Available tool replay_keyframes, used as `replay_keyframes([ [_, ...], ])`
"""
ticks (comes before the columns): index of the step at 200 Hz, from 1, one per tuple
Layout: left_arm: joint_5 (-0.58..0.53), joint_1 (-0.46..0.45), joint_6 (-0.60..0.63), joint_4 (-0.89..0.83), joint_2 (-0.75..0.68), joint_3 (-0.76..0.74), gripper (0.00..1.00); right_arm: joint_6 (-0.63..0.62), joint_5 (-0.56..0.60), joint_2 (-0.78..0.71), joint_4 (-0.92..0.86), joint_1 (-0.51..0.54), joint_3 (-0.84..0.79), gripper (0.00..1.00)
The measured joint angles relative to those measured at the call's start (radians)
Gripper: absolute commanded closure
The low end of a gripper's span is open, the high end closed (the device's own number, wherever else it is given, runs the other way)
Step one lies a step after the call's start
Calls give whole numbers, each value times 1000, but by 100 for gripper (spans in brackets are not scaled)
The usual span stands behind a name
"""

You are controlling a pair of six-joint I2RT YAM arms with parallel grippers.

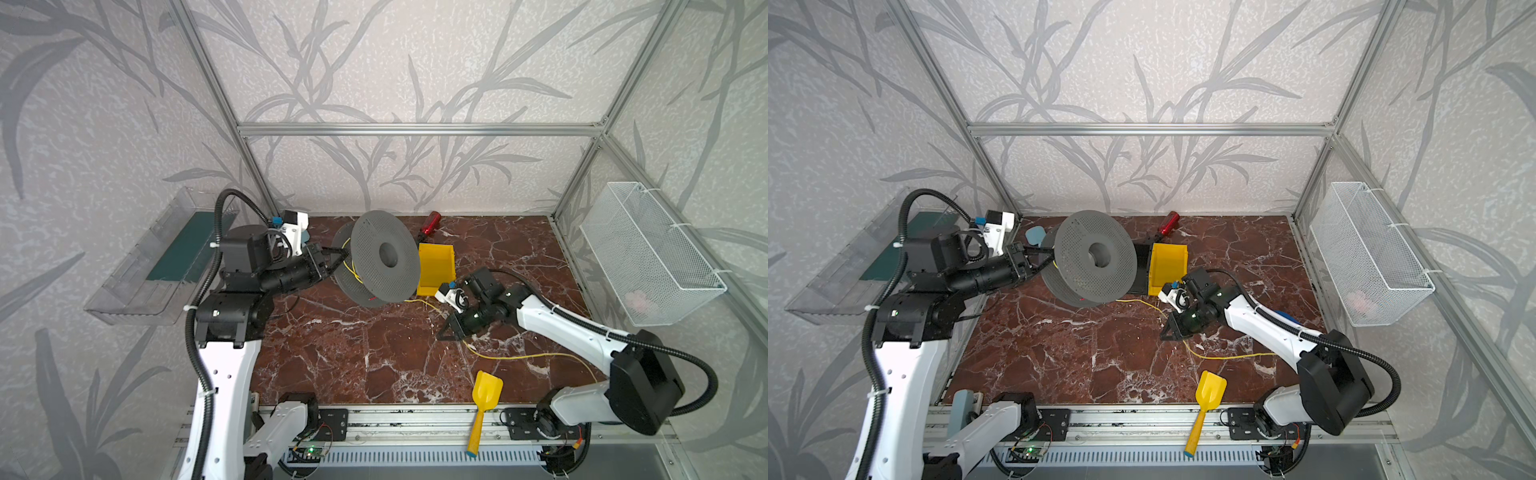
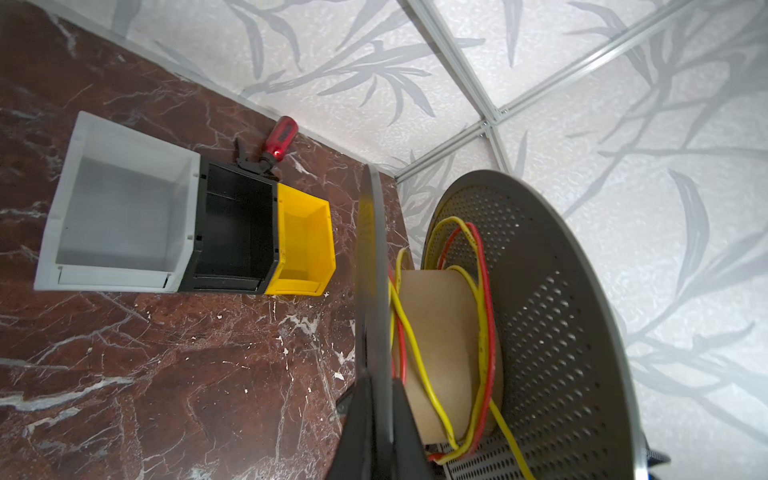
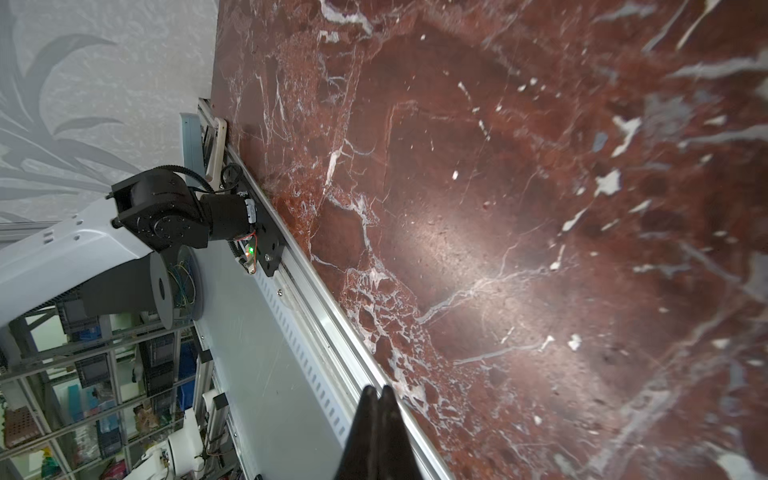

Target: Wrap the cables

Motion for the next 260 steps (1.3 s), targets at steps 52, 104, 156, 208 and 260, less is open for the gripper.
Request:
replay_keyframes([
  [52,47,1,203,-90,-148,-153,100,-104,-11,186,-189,-142,292,100],
  [104,-78,-160,325,-192,-177,-294,100,-109,-11,339,-330,-144,609,100],
  [156,-433,-525,340,-217,-16,-289,100,-87,-57,439,-463,-117,906,100],
  [208,-793,-708,232,-214,246,-209,100,-10,-153,479,-489,11,1160,100],
  [260,-966,-718,15,-117,265,-188,100,138,-229,319,-228,145,868,100],
])
